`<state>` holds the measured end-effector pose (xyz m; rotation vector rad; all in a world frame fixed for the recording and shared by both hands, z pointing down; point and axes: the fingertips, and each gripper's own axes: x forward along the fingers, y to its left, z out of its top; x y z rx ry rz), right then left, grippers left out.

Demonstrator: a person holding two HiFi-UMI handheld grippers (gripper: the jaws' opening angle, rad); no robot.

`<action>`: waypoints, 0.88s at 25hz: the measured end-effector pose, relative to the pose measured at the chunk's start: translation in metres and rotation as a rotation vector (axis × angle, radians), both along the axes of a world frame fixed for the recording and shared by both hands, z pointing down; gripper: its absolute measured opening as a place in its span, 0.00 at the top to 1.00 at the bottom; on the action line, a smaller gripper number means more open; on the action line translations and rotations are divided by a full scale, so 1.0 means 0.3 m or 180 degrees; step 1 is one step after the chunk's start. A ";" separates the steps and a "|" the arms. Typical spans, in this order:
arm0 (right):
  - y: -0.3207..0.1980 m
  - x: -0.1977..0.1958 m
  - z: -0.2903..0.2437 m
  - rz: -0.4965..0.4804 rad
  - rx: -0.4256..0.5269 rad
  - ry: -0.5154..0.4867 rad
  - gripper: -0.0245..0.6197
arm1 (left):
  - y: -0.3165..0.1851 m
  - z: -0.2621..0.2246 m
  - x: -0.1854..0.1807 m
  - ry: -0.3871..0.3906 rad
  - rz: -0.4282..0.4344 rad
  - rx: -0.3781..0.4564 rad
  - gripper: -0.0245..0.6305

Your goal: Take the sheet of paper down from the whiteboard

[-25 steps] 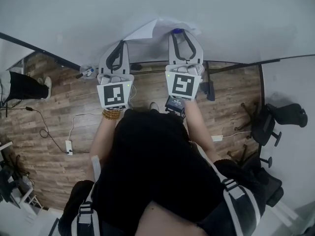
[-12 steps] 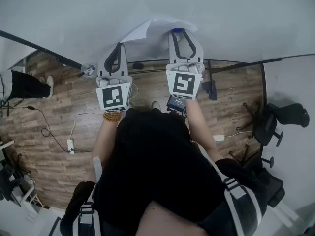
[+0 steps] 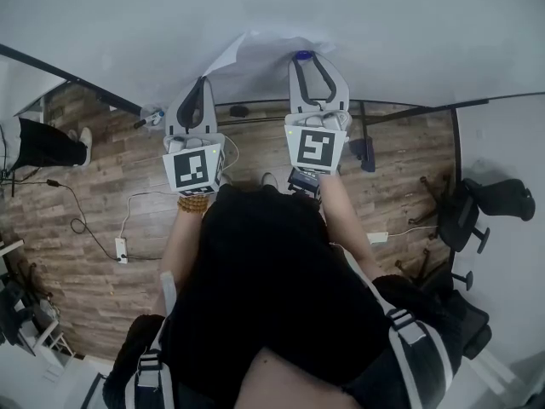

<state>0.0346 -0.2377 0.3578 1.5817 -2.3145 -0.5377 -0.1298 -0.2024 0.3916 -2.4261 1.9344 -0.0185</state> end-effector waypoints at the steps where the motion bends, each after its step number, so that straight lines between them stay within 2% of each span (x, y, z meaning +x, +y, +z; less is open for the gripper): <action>1: 0.007 0.000 -0.003 -0.0014 0.0006 0.0016 0.78 | 0.008 0.002 -0.005 0.0004 -0.0016 -0.0009 0.95; 14: 0.065 -0.001 0.031 -0.0203 -0.0067 -0.0031 0.78 | 0.110 0.108 -0.105 -0.0135 -0.0284 -0.0216 0.95; 22: 0.105 -0.031 0.088 -0.0290 -0.0262 -0.0192 0.78 | 0.166 0.159 -0.144 -0.0129 -0.0416 -0.0324 0.95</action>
